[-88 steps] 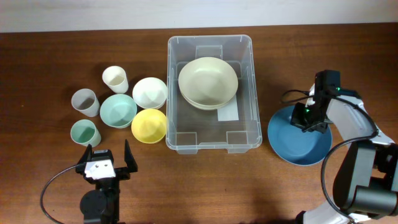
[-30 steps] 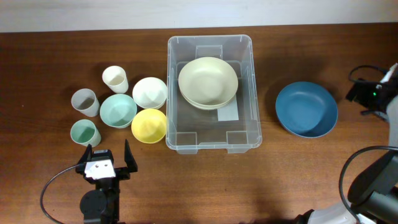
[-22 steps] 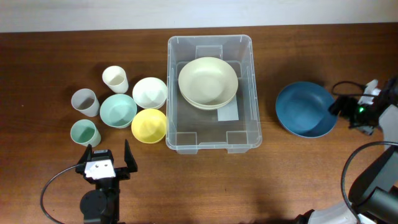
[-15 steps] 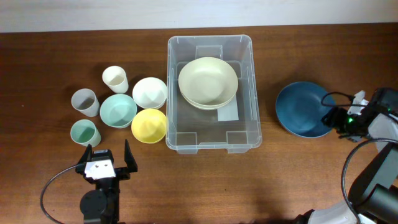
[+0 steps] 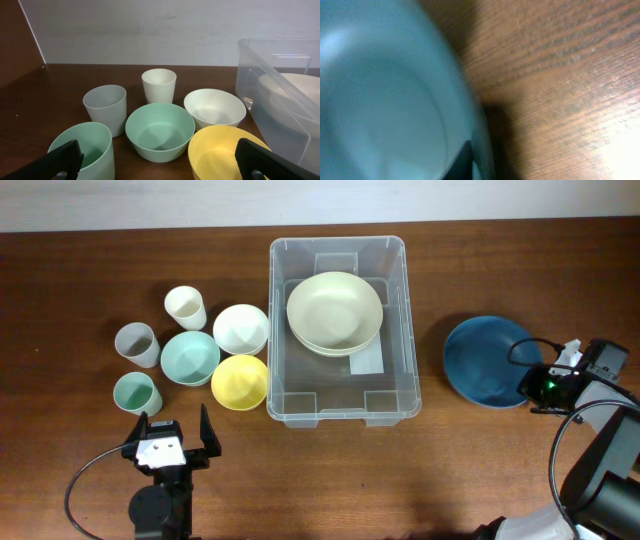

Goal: Pack container
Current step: 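Lift the blue plate and carry it left over the container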

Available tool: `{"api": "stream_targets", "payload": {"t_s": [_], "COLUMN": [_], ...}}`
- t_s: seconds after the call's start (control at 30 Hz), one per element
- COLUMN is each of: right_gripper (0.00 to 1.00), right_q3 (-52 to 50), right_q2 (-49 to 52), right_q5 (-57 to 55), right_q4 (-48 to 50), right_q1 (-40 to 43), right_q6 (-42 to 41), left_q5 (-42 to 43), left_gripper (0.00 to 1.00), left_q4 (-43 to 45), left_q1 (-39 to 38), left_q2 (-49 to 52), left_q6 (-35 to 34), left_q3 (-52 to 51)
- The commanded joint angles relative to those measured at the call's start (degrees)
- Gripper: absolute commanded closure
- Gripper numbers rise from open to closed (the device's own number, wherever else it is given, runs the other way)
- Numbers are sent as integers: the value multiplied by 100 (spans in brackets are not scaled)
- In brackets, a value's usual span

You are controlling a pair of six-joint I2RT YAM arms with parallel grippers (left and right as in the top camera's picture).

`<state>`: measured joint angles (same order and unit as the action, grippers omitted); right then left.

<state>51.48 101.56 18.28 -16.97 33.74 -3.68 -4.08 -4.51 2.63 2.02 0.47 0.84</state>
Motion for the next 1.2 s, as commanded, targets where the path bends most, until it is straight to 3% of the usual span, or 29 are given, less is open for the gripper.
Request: {"api": "stream_targets", "payload": {"t_s": [0.0,0.13,0.23,0.47,0.73,0.83,0.97,1.17], "right_gripper": [96,96,96,96,96,96,96,96], "right_q3": [-92,-90,129,1252,2649,3178,3812,3941], "right_q2": [7,4,-7,-33,-39,-39,-39,-7], "right_q5": [-44,144,942,2660,3322,2621,595,-1827], "right_q4": [35,319,501,391,-7,-426,-820,-946], "right_q1": [-33,-31,39,116,-289,-1014,-2529,-4146], "right_q6": [-46,-46,-50,-745,-1233,-1231,-1220,-1003], "left_q5": [17,17,17,17,17,17,17,17], "left_gripper": [0,0,0,0,0,0,0,0], "left_q4": [13,13,13,13,13,13,13,13], "left_q1": [-24,-24,-24,-24,-24,-24,-24,-24], "left_q2": [-37,-37,-37,-37,-37,-37,-37,-37], "left_q6": [85,85,85,85,85,85,85,85], "left_q3": [-31,-31,-31,-31,-31,-31,-31,-31]}}
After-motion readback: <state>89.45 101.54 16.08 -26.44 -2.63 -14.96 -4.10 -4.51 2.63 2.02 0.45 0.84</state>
